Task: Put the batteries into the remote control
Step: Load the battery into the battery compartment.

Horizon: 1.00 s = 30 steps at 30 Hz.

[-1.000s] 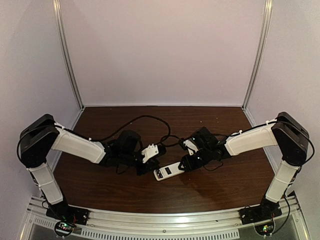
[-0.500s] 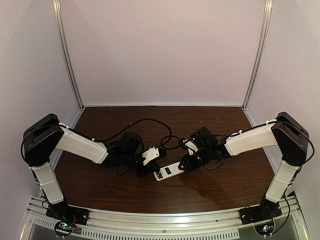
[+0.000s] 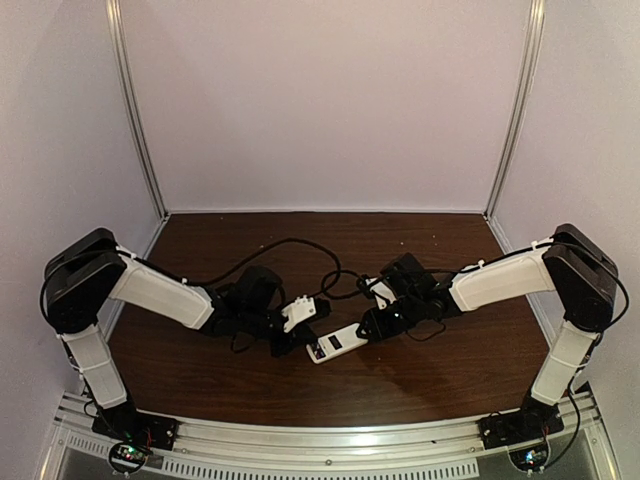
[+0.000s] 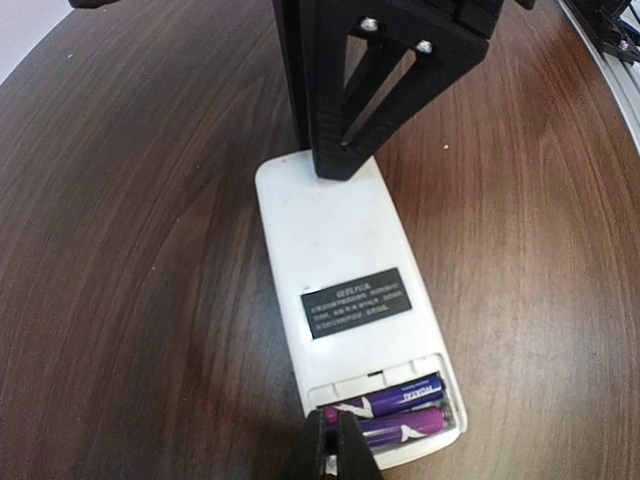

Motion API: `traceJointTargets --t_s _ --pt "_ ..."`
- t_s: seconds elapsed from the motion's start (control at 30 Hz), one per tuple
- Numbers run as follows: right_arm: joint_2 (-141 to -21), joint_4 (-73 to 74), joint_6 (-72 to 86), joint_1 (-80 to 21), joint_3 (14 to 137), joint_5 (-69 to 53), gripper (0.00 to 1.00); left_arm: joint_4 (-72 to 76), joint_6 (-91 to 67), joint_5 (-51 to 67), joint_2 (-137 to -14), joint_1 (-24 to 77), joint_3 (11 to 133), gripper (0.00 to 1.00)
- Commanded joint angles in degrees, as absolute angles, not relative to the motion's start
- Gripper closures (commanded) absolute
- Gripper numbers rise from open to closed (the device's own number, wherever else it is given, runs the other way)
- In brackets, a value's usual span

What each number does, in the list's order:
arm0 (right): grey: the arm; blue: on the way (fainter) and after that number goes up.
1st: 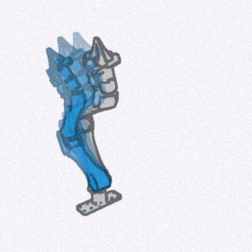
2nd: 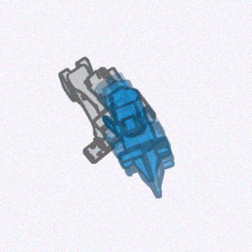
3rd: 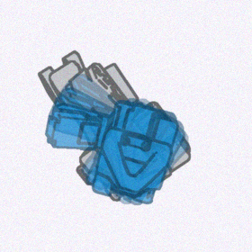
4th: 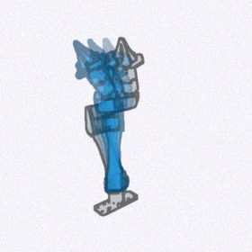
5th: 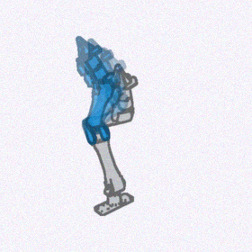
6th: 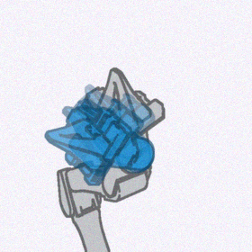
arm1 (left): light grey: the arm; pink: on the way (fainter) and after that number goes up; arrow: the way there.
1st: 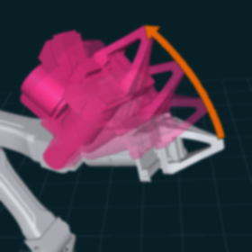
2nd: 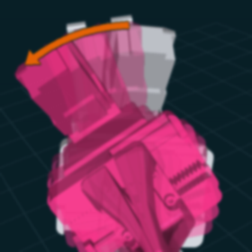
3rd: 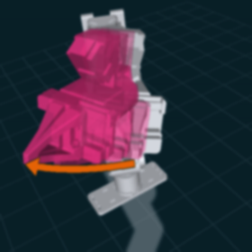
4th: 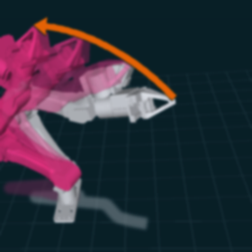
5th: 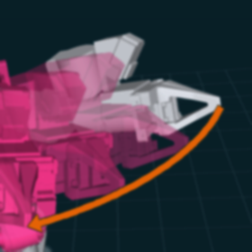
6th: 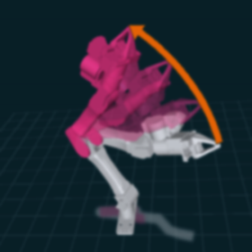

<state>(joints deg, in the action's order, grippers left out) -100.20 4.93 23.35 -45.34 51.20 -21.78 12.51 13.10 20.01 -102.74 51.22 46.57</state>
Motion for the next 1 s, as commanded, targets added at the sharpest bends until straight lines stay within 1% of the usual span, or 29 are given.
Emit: traceJointTargets --t_s 0.0,0.57,0.8,0.9,0.97 --pt "-101.85 5.92 23.84 -47.01 50.80 -24.10 0.73 8.94 11.90 20.56 -102.56 52.03 43.91 0.92" --pt "-102.30 4.97 24.92 -48.76 50.54 -24.29 0.77 10.41 11.40 19.76 -102.92 55.59 39.57 0.93" --pt "-101.98 5.21 24.92 -48.91 50.50 -24.01 0.77 11.87 9.22 14.54 -102.25 55.70 38.67 0.87" --pt "-101.63 5.71 24.92 -48.51 50.97 -23.41 0.77 13.15 7.26 12.87 -99.65 55.02 38.67 0.81" --pt "-101.25 5.49 25.05 -47.78 51.06 -23.73 0.76 13.99 5.72 12.63 -97.19 54.11 38.58 0.75"
